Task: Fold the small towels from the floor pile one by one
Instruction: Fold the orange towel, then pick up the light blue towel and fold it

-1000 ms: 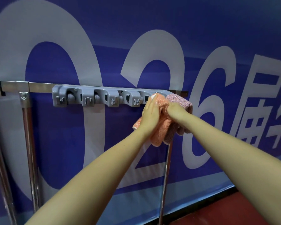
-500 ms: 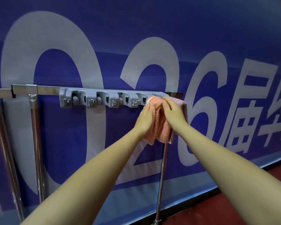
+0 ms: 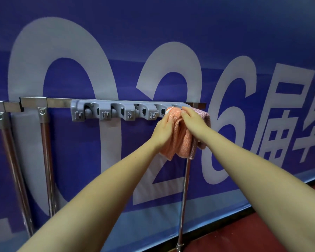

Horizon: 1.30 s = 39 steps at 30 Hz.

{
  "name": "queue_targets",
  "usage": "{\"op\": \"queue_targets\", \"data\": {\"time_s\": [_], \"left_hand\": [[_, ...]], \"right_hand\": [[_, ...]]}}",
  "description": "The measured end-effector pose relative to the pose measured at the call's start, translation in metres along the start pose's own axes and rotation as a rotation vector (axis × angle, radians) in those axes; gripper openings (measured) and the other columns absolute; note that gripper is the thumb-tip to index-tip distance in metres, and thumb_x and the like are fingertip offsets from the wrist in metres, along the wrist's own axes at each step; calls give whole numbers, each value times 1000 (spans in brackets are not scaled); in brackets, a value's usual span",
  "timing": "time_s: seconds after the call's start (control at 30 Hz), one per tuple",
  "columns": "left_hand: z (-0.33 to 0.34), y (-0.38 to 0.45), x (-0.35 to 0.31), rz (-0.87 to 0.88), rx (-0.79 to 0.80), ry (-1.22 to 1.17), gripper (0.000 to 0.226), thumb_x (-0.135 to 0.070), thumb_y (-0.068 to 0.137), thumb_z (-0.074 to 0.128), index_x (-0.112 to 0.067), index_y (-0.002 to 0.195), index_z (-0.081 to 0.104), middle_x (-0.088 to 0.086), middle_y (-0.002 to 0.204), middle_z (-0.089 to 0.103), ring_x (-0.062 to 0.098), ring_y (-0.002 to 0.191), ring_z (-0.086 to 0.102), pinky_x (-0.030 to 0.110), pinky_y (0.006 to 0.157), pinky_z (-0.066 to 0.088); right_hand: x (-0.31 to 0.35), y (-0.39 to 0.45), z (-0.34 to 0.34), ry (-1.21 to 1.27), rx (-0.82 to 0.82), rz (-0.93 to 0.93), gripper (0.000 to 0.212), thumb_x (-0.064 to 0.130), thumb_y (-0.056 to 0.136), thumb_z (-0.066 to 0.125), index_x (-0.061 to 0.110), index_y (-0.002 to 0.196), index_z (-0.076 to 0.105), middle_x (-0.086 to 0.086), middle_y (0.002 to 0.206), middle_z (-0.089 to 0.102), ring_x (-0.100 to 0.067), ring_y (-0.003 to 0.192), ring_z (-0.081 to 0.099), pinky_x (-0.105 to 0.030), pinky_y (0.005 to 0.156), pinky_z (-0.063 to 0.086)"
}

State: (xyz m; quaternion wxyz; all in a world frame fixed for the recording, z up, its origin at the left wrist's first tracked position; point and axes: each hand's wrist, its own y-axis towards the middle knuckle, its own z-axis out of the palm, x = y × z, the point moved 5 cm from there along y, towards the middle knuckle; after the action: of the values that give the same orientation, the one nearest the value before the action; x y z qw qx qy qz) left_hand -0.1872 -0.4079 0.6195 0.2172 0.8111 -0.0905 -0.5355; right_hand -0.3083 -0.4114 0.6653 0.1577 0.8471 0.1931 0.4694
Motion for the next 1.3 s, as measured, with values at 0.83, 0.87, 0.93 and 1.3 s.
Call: {"op": "queue_targets", "data": {"time_s": [0.83, 0.87, 0.93, 1.3], "left_hand": [[3, -314, 231, -580, 203, 84, 43, -16, 103, 37, -16, 67, 60, 0, 63, 59, 8, 48, 53, 16, 52, 41], [6, -330, 255, -609, 223, 104, 43, -17, 103, 37, -17, 67, 60, 0, 63, 59, 11, 50, 52, 17, 53, 41], [10, -362, 304, -688, 244, 126, 43, -16, 103, 38, -18, 67, 60, -1, 63, 59, 13, 51, 52, 18, 53, 41], [-2, -497, 504, -1011, 308, 249, 20, -4, 94, 44, -14, 99, 61, 11, 93, 68, 28, 87, 63, 35, 82, 48]], "right_hand": [[-223, -349, 206, 263, 221, 740, 36, 6, 98, 38, 12, 65, 52, -6, 57, 48, 0, 29, 40, -10, 35, 28], [-236, -366, 222, 255, 253, 782, 37, 7, 98, 38, 12, 64, 52, -6, 56, 48, 0, 29, 40, -10, 35, 28], [-260, -400, 252, 238, 303, 857, 37, 6, 98, 38, 12, 64, 52, -5, 56, 47, 0, 28, 39, -10, 35, 29], [-358, -531, 402, 225, 390, 1303, 22, 8, 86, 54, 13, 65, 58, -2, 60, 56, -15, 53, 51, -26, 54, 44]]}}
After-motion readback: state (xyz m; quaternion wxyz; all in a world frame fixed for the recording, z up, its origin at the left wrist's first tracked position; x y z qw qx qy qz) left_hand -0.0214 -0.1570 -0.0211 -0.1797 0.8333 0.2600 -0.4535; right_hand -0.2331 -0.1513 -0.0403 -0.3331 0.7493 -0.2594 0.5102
